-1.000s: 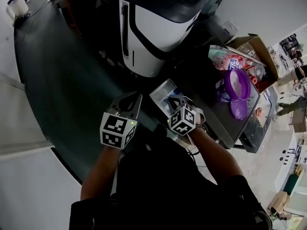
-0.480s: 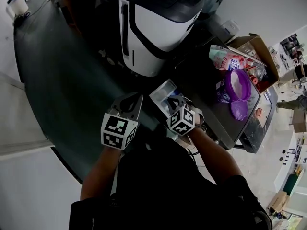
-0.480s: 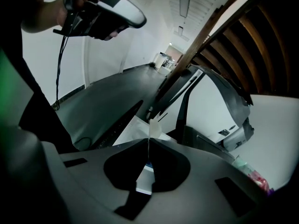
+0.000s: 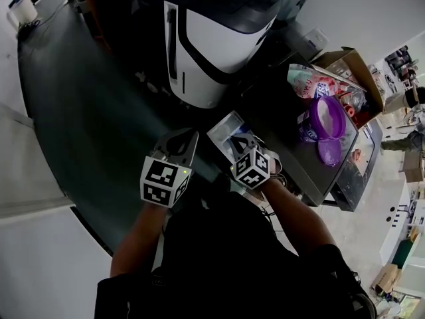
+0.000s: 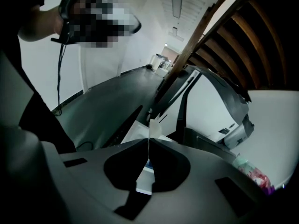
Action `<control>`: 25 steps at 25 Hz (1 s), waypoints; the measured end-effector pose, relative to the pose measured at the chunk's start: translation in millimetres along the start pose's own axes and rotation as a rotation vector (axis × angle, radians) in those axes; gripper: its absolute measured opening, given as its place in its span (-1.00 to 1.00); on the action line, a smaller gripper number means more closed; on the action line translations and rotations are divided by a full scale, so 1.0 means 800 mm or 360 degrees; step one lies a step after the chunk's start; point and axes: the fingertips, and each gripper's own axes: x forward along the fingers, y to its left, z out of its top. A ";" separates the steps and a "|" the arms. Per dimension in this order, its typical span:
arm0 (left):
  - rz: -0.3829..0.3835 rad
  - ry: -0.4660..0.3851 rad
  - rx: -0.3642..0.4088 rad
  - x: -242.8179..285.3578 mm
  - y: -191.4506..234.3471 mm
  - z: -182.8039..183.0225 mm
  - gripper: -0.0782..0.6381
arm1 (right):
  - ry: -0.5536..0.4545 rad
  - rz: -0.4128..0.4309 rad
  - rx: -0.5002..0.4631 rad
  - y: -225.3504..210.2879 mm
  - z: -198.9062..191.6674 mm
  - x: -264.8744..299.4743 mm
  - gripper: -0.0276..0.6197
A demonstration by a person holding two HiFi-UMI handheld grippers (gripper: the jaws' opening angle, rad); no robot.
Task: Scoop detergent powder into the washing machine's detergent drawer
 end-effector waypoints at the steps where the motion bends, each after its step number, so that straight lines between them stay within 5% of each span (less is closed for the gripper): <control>1: 0.0001 -0.0001 0.0002 -0.001 0.001 0.000 -0.76 | 0.0008 0.0007 -0.0047 0.006 0.001 0.001 -0.85; 13: -0.0032 0.0015 0.0005 0.006 -0.014 -0.004 -0.76 | 0.0044 0.0082 -0.0062 0.022 -0.005 0.005 -0.85; 15: -0.0037 0.0026 0.0012 0.011 -0.017 -0.004 -0.76 | 0.0013 0.0134 0.0127 0.017 -0.008 0.009 -0.85; 20: -0.0021 0.0045 0.0020 0.024 -0.024 0.001 -0.76 | -0.0167 0.0336 0.0881 -0.013 -0.018 -0.001 -0.85; 25: 0.0007 0.0049 0.0031 0.039 -0.035 0.012 -0.76 | -0.0328 0.0422 0.1200 -0.046 -0.031 -0.022 -0.85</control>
